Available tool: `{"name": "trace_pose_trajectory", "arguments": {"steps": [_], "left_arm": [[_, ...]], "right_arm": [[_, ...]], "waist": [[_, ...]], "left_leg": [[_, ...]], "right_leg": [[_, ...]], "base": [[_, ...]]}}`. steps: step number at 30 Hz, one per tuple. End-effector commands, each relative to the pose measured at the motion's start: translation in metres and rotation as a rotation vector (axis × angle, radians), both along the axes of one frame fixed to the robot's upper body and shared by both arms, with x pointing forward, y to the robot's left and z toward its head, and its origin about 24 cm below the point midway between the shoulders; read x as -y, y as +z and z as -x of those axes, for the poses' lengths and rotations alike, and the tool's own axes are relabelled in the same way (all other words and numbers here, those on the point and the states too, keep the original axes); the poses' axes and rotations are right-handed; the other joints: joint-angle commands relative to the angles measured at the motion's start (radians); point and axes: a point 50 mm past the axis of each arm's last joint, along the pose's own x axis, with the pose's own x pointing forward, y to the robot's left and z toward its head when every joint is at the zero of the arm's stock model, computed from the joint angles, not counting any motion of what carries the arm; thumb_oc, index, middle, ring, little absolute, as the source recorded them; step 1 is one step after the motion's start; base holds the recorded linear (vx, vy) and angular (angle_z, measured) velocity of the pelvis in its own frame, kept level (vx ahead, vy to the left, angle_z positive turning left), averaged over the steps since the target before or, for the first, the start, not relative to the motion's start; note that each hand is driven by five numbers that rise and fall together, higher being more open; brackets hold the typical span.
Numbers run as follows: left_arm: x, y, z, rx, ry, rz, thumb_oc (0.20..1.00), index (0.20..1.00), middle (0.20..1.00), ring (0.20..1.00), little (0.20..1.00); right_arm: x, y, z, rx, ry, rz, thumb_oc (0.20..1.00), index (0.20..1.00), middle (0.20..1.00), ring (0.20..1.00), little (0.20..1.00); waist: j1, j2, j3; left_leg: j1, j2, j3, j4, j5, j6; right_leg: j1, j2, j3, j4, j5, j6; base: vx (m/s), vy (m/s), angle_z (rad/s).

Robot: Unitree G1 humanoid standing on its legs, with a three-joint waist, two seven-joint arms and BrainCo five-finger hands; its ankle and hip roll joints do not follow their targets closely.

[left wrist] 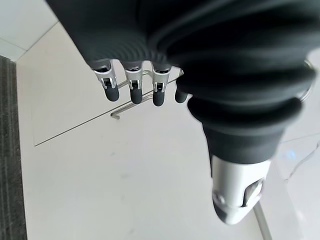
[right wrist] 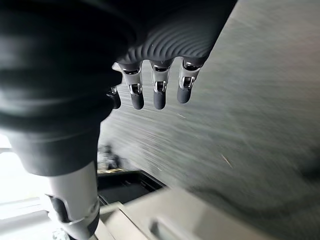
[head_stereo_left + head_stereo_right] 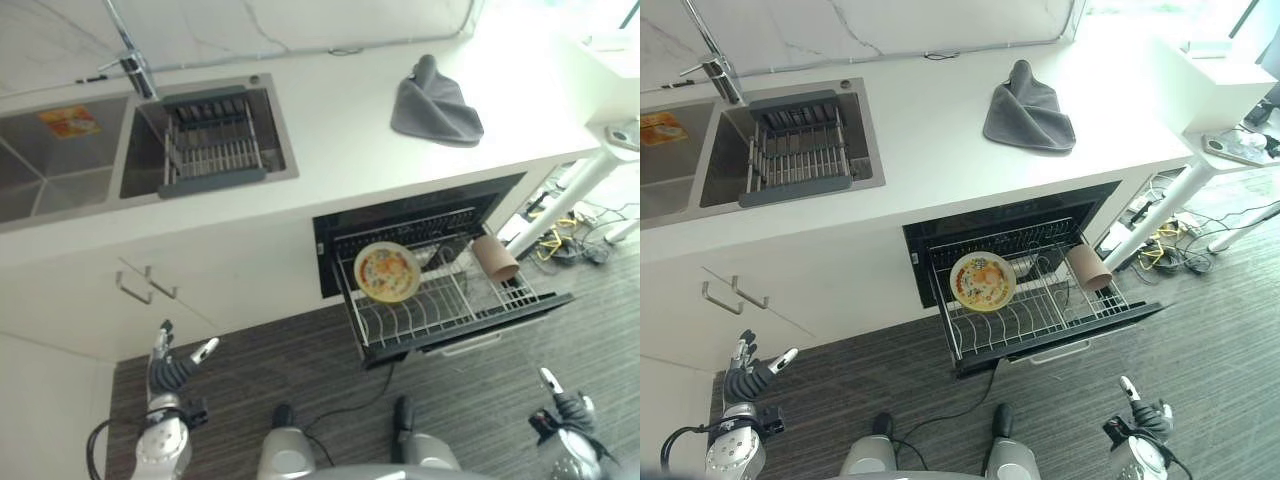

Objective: Place the dishes in the dishwasher.

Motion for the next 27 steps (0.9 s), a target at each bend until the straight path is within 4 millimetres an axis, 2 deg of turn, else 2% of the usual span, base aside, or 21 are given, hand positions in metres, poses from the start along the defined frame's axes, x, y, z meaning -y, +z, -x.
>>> {"name": "trace_pose_trajectory", "arguments": {"steps": [1, 5, 7, 15, 18, 21, 25, 27], "left_arm": [[-0.009, 0.022, -0.02, 0.087, -0.05, -0.086, 1.0, 1.0, 1.0, 1.0, 1.0], [0.004, 0.013, -0.024, 0.07, -0.068, -0.071, 1.0, 1.0, 1.0, 1.0, 1.0], [0.009, 0.01, -0.026, 0.067, -0.077, -0.065, 1.0, 1.0, 1.0, 1.0, 1.0], [0.014, 0.008, -0.026, 0.063, -0.097, -0.044, 1.0, 1.0, 1.0, 1.0, 1.0], [0.015, 0.004, -0.023, 0.06, -0.102, -0.041, 1.0, 1.0, 1.0, 1.0, 1.0], [0.014, 0.005, -0.024, 0.054, -0.105, -0.044, 1.0, 1.0, 1.0, 1.0, 1.0], [0.014, 0.007, -0.027, 0.055, -0.102, -0.043, 1.0, 1.0, 1.0, 1.0, 1.0], [0.014, 0.007, -0.028, 0.054, -0.101, -0.042, 1.0, 1.0, 1.0, 1.0, 1.0]], "right_arm": [[-0.006, 0.015, -0.028, 0.224, -0.056, -0.158, 0.2, 0.2, 0.2, 0.2, 0.2], [-0.043, -0.014, -0.032, 0.27, -0.162, -0.564, 0.2, 0.2, 0.2, 0.2, 0.2], [-0.051, -0.019, -0.036, 0.299, -0.198, -0.672, 0.2, 0.2, 0.2, 0.2, 0.2], [-0.047, -0.013, -0.054, 0.405, -0.243, -0.862, 0.2, 0.2, 0.2, 0.2, 0.2], [-0.032, -0.014, -0.05, 0.415, -0.271, -0.862, 0.2, 0.2, 0.2, 0.2, 0.2], [-0.011, -0.004, -0.055, 0.42, -0.26, -0.802, 0.2, 0.2, 0.2, 0.2, 0.2], [0.02, 0.022, -0.076, 0.424, -0.153, -0.596, 0.2, 0.2, 0.2, 0.2, 0.2], [0.029, 0.033, -0.085, 0.421, -0.088, -0.522, 0.2, 0.2, 0.2, 0.2, 0.2]], "waist": [[0.029, -0.028, 0.044], [0.048, -0.001, 0.041], [0.057, 0.011, 0.038], [0.08, 0.049, 0.025], [0.086, 0.056, 0.019], [0.089, 0.059, 0.022], [0.086, 0.067, 0.043], [0.087, 0.068, 0.052]], "left_leg": [[-0.064, 0.026, 0.01, 0.077, -0.009, -0.002], [-0.073, 0.011, -0.013, 0.072, 0.0, -0.005], [-0.071, 0.005, -0.022, 0.064, 0.003, -0.005], [-0.074, -0.013, -0.056, 0.068, -0.002, -0.005], [-0.071, -0.015, -0.065, 0.085, -0.012, -0.004], [-0.075, -0.011, -0.073, 0.129, -0.031, -0.007], [-0.103, 0.001, -0.088, 0.236, -0.08, -0.004], [-0.117, 0.004, -0.094, 0.277, -0.105, 0.001]], "right_leg": [[0.116, -0.066, -0.025, 0.055, -0.148, 0.038], [0.103, -0.07, -0.029, 0.074, -0.159, 0.028], [0.1, -0.072, -0.033, 0.079, -0.161, 0.026], [0.077, -0.076, -0.039, 0.112, -0.176, 0.015], [0.076, -0.078, -0.043, 0.137, -0.191, 0.011], [0.071, -0.082, -0.045, 0.175, -0.206, 0.004], [0.022, -0.097, -0.024, 0.3, -0.251, -0.018], [-0.002, -0.102, -0.016, 0.354, -0.274, -0.027]], "base": [[0.0, 0.015, 0.09], [0.0, 0.034, 0.07], [0.01, 0.047, 0.08], [0.0, 0.039, 0.12], [0.01, 0.014, 0.04], [0.01, -0.005, 0.1], [-0.03, 0.017, 0.06], [-0.04, 0.016, 0.01]]}}
